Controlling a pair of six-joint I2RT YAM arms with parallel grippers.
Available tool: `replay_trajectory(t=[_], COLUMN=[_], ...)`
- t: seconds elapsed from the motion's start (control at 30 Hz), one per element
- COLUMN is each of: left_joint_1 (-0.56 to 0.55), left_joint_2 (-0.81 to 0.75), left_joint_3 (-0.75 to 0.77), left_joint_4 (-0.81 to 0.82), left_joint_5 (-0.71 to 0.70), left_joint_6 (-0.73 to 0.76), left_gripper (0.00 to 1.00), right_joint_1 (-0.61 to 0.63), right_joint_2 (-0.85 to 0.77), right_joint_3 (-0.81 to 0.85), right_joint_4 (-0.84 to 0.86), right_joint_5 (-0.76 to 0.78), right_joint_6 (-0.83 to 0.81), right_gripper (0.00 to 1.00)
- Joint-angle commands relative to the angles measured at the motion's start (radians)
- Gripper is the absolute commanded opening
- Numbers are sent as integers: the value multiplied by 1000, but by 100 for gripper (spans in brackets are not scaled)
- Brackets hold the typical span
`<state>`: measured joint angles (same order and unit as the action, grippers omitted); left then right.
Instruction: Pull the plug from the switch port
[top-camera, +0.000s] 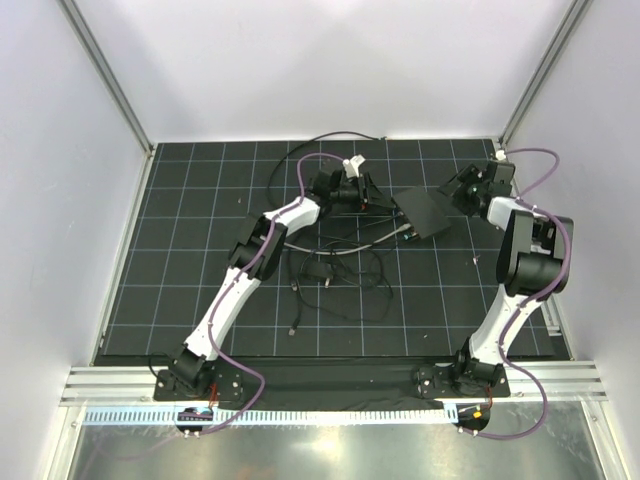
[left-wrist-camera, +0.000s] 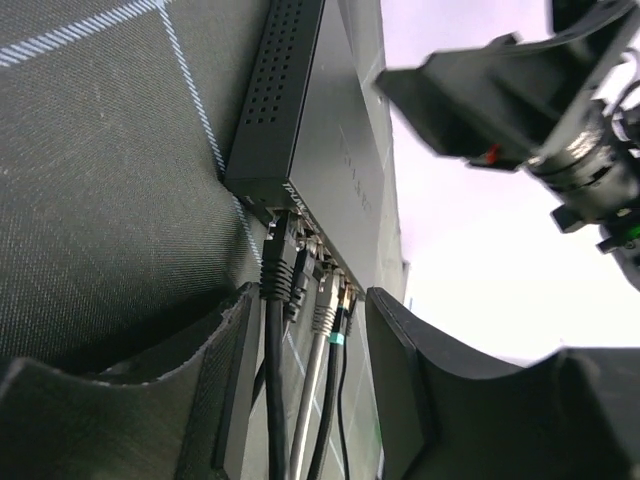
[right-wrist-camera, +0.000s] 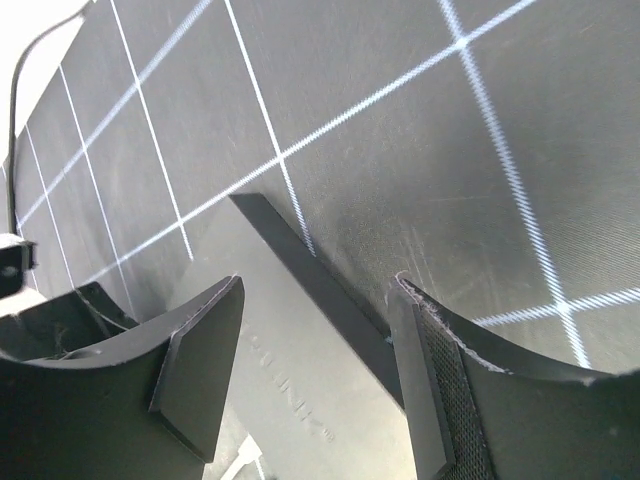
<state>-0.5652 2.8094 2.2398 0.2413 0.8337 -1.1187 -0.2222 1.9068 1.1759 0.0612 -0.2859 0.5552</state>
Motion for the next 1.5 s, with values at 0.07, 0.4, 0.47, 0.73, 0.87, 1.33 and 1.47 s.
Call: replay_trajectory(t=[0.07, 0.4, 0.47, 0.73, 0.87, 1.33, 1.47], left_joint_1=[-10, 34, 51, 61, 44, 1, 4], left_joint_2=[-71, -254, -202, 7, 41, 39, 53], left_joint_3=[-132, -158, -47, 185, 181, 109, 107], left_joint_4=[-203, -488, -484, -280, -270, -260, -217], left_joint_5=[-172, -412, -334, -32, -18, 5, 15], left_joint_6=[155, 421, 410, 257, 231, 180, 137], left_gripper=[52, 73, 71, 62, 58, 50, 46], right_joint_1=[30, 96, 106, 119, 129, 162, 164], right_joint_2=[83, 236, 251, 278, 270, 271, 275], right_joint_3=[82, 312, 301, 269, 248, 246, 245], right_joint_4=[30, -90, -66, -2, 17, 26, 28], right_joint_5=[-99, -91, -113, -174, -197, -205, -206], right_joint_6=[-8, -40, -44, -32, -23, -21, -21], right_gripper=[67, 67, 66, 60, 58, 56, 55])
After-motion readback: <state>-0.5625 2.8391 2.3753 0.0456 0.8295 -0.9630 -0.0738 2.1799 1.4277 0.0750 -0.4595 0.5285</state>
